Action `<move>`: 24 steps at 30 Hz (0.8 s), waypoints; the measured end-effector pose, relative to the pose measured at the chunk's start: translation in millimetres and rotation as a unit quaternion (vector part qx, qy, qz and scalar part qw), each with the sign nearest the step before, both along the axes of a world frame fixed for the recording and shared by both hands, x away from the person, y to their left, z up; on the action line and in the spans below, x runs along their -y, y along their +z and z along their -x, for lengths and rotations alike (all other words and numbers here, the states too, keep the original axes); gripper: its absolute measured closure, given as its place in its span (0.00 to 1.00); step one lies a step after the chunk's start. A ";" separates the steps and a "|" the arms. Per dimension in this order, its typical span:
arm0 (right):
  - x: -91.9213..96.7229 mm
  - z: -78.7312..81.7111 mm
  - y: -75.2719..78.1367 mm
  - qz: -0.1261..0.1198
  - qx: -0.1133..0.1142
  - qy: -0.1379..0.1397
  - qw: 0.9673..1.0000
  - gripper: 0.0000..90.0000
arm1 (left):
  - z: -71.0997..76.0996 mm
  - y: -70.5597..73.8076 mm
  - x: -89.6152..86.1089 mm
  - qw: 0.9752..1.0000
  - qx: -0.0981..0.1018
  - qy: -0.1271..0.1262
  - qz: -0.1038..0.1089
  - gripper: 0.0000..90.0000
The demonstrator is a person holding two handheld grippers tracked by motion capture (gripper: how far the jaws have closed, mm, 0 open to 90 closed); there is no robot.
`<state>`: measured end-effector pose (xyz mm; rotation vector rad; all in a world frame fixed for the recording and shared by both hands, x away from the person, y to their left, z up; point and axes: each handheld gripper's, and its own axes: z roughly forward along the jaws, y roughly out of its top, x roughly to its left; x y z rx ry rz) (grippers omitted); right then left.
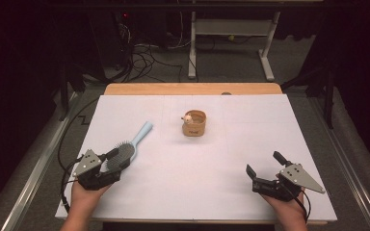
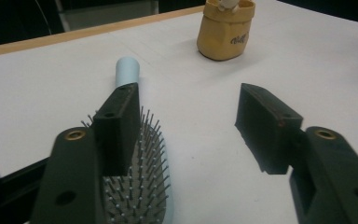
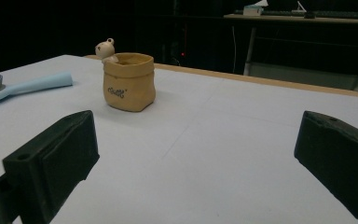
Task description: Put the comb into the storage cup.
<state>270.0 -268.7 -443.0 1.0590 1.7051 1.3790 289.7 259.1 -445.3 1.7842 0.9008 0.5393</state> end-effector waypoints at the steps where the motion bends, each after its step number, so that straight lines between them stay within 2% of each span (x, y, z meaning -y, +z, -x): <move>1: 0.0 0.1 0.1 0.000 -0.001 0.000 1.000 0.00 | -0.4 0.0 -0.2 1.000 -0.002 0.003 0.003 0.38; 4: 0.1 0.2 0.3 -0.001 0.000 0.000 1.000 0.00 | -0.6 0.4 -1.9 1.000 -0.004 0.005 0.007 0.33; 10: -0.3 0.4 0.5 -0.001 0.000 0.001 1.000 0.00 | -1.4 2.7 -4.3 1.000 0.007 0.014 0.011 0.25; 19: -0.5 0.4 0.4 -0.002 0.000 0.001 1.000 0.00 | -3.8 2.2 -4.5 1.000 0.011 0.023 0.012 0.13; 23: -0.2 0.3 0.4 -0.002 0.001 0.000 1.000 0.00 | -6.2 1.3 -5.5 0.999 0.018 0.029 0.013 0.00; 24: -0.2 0.3 0.4 -0.002 0.001 0.000 1.000 0.00 | -6.2 1.3 -5.5 0.999 0.018 0.029 0.013 0.00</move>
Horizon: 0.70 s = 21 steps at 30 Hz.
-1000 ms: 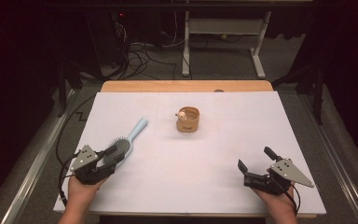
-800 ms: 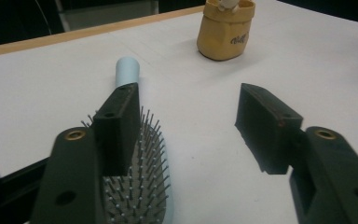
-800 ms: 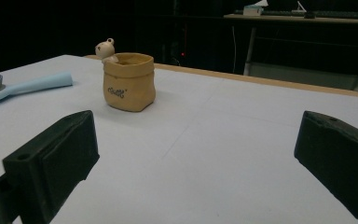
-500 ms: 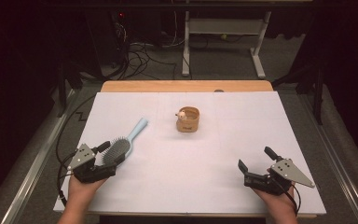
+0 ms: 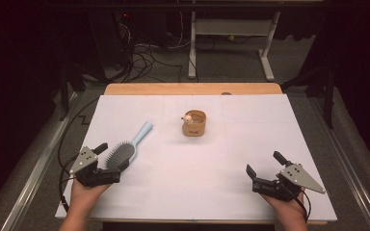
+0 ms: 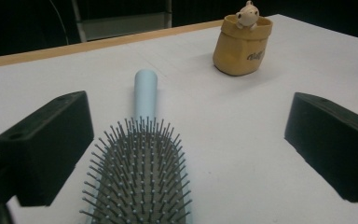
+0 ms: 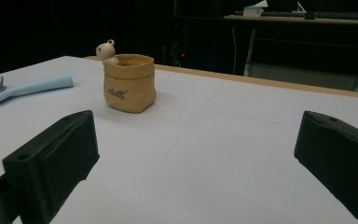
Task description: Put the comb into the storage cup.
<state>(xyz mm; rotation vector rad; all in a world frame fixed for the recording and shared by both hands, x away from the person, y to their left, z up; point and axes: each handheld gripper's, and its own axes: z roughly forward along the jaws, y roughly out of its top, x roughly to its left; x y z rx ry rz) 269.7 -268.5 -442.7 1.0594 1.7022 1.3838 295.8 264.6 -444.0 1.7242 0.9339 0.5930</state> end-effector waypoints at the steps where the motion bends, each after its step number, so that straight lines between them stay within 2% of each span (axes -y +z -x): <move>1: -0.1 0.0 0.0 0.000 0.000 0.000 1.000 0.00 | 0.0 -0.3 0.0 1.000 0.008 0.004 -0.001 0.00; 8: -0.1 0.1 -0.1 -0.002 0.000 0.000 1.000 0.00 | -1.4 -1.5 -1.9 1.000 0.001 0.011 -0.008 0.00; 9: -0.1 0.1 -0.2 -0.002 0.000 0.000 1.000 0.00 | -2.2 -1.7 -2.7 1.000 -0.007 0.014 -0.017 0.00; 10: -0.1 0.1 -0.2 -0.002 0.000 0.000 1.000 0.00 | -2.2 -1.7 -2.7 1.000 -0.007 0.014 -0.017 0.00; 15: 0.3 -0.2 -0.3 -0.002 0.000 -0.001 1.000 0.00 | -6.8 -6.1 -4.6 0.998 -0.042 0.026 -0.041 0.00; 21: -0.1 -0.3 -0.3 0.000 0.000 0.000 1.000 0.00 | -10.7 -10.3 -6.7 0.995 -0.072 0.036 -0.061 0.00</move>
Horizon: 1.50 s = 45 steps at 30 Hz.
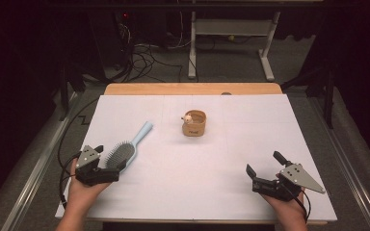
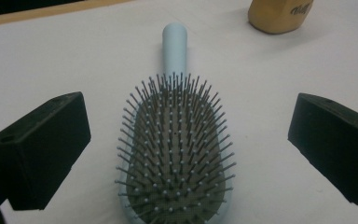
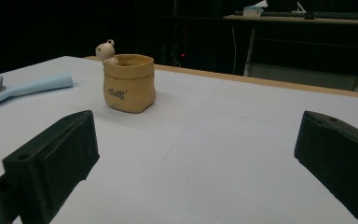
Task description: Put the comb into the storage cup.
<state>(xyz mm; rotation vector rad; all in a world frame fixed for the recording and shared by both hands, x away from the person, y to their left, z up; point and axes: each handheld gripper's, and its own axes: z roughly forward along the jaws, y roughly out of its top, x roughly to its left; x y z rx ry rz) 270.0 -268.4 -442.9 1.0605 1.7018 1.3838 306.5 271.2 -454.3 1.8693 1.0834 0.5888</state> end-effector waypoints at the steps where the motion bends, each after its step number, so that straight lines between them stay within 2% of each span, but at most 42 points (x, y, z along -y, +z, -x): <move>1: -0.1 0.0 0.1 0.000 0.001 0.000 1.000 0.00 | -0.7 -1.0 0.1 1.000 -0.004 0.001 -0.001 0.00; 7: -0.3 -0.1 0.0 0.001 0.001 0.001 1.000 0.00 | -4.5 -5.9 -1.2 0.999 -0.040 0.000 -0.012 0.00; 8: -0.3 -0.1 0.0 0.001 0.001 0.001 1.000 0.00 | -4.5 -5.9 -1.2 0.999 -0.040 0.000 -0.012 0.00; 10: -0.5 -0.4 0.1 0.002 0.000 0.001 1.000 0.00 | -6.6 -9.2 -0.2 0.998 -0.055 0.000 -0.021 0.00; 11: -0.5 -0.3 0.1 0.002 0.001 0.001 1.000 0.00 | -6.6 -9.2 -0.2 0.998 -0.055 0.000 -0.021 0.00; 12: -0.4 -0.3 0.1 0.001 0.001 0.001 1.000 0.00 | -7.7 -10.7 -0.3 0.997 -0.067 0.001 -0.024 0.00; 13: -0.2 -0.3 0.1 0.002 0.001 0.001 1.000 0.00 | -7.7 -10.7 -0.3 0.997 -0.067 0.001 -0.024 0.00; 15: -0.1 -0.3 0.1 0.001 0.001 0.001 1.000 0.00 | -9.0 -13.1 -0.3 0.996 -0.079 0.006 -0.031 0.00; 22: -0.3 -0.2 0.1 0.002 0.001 0.002 1.000 0.00 | -10.9 -16.1 1.6 0.994 -0.098 0.007 -0.050 0.00; 26: -0.8 -0.2 0.2 0.004 0.002 0.003 1.000 0.00 | -13.1 -19.3 2.5 0.991 -0.120 0.009 -0.058 0.00; 36: -2.0 -0.6 0.0 0.007 0.003 0.005 1.000 0.00 | -15.5 -21.7 3.8 0.988 -0.137 0.010 -0.073 0.00; 38: -1.4 -0.2 0.6 0.006 0.003 0.004 1.000 0.00 | -15.8 -20.9 4.1 0.987 -0.143 0.009 -0.078 0.00; 39: -1.2 0.6 0.8 0.003 0.002 0.002 1.000 0.00 | -18.6 -19.3 4.1 0.985 -0.153 0.014 -0.082 0.00; 43: 0.8 1.6 1.4 0.002 0.007 0.001 1.000 0.00 | -22.7 -13.5 8.1 0.984 -0.155 0.017 -0.089 0.00; 45: 2.1 1.3 1.4 -0.001 0.005 0.001 1.000 0.00 | -26.3 -9.9 12.0 0.981 -0.161 0.007 -0.106 0.00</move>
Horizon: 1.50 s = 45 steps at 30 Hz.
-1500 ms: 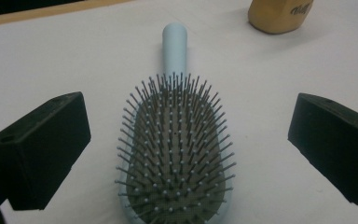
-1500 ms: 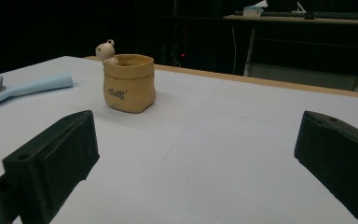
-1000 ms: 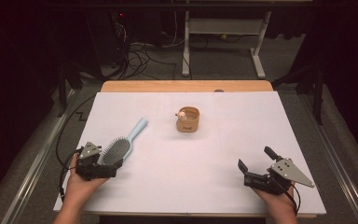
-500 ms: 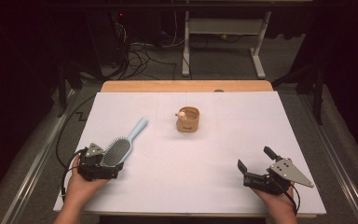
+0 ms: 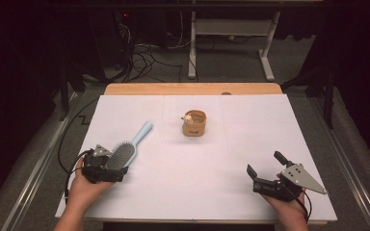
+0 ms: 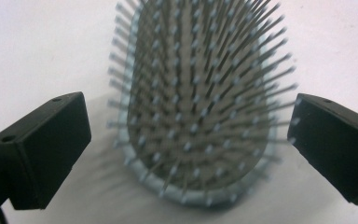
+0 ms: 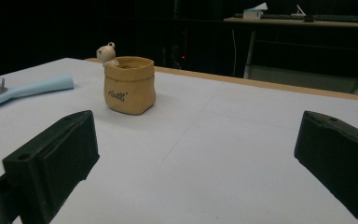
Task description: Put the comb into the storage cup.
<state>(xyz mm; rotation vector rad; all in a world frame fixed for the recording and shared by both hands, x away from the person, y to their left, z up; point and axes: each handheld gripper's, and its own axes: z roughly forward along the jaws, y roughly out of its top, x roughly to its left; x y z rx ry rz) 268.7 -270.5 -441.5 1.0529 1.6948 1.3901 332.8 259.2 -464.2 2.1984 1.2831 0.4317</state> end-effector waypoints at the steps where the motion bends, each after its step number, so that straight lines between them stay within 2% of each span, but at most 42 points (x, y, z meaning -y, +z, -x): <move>1: 0.3 0.0 0.0 -0.002 -0.001 -0.002 1.000 0.00 | -1.8 1.2 1.2 1.000 -0.004 -0.002 -0.008 0.00; 5: -0.2 0.4 0.4 0.000 0.002 0.002 1.000 0.00 | -10.8 9.4 2.3 1.000 -0.017 -0.004 -0.016 0.00; 9: -1.3 0.7 0.5 0.002 0.002 0.003 1.000 0.00 | -19.9 13.8 2.4 0.999 -0.042 -0.006 0.003 0.01; 10: -1.5 0.8 0.6 0.001 0.001 0.003 1.000 0.00 | -24.4 14.3 3.5 0.998 -0.058 -0.006 -0.006 0.01; 13: -1.6 0.8 0.6 0.001 0.001 0.004 1.000 0.00 | -28.4 15.5 4.2 0.998 -0.068 -0.009 -0.003 0.01; 15: -1.6 0.4 0.3 0.002 0.000 0.004 1.000 0.00 | -32.4 16.9 5.9 0.997 -0.072 -0.010 -0.012 0.01; 16: -1.7 0.4 0.3 0.002 0.000 0.005 1.000 0.00 | -35.9 17.6 7.0 0.996 -0.081 -0.014 -0.022 0.01; 19: -1.8 0.8 0.5 0.002 0.002 0.004 1.000 0.00 | -38.5 17.1 7.9 0.996 -0.089 -0.014 -0.024 0.02; 24: -1.4 1.1 0.6 -0.002 0.000 0.004 1.000 0.00 | -47.4 13.2 10.3 0.993 -0.114 -0.015 -0.038 0.03; 25: -1.4 1.1 0.6 -0.002 0.000 0.004 1.000 0.00 | -48.7 12.5 11.3 0.992 -0.117 -0.014 -0.036 0.03; 31: -1.3 1.0 0.5 -0.001 0.000 0.004 1.000 0.00 | -53.6 13.3 15.0 0.991 -0.125 -0.018 -0.043 0.04; 33: -1.5 0.9 0.5 0.000 0.000 0.004 1.000 0.00 | -54.9 13.9 16.1 0.990 -0.129 -0.020 -0.052 0.05; 37: -1.6 1.1 0.5 0.001 0.000 0.005 1.000 0.00 | -58.8 12.0 17.8 0.988 -0.142 -0.022 -0.053 0.07; 41: -0.9 1.3 0.9 -0.001 0.000 0.003 1.000 0.00 | -60.8 11.4 19.5 0.988 -0.144 -0.022 -0.058 0.06; 45: -1.1 1.6 0.9 0.000 0.002 0.004 1.000 0.00 | -62.4 11.2 18.4 0.987 -0.151 -0.025 -0.053 0.07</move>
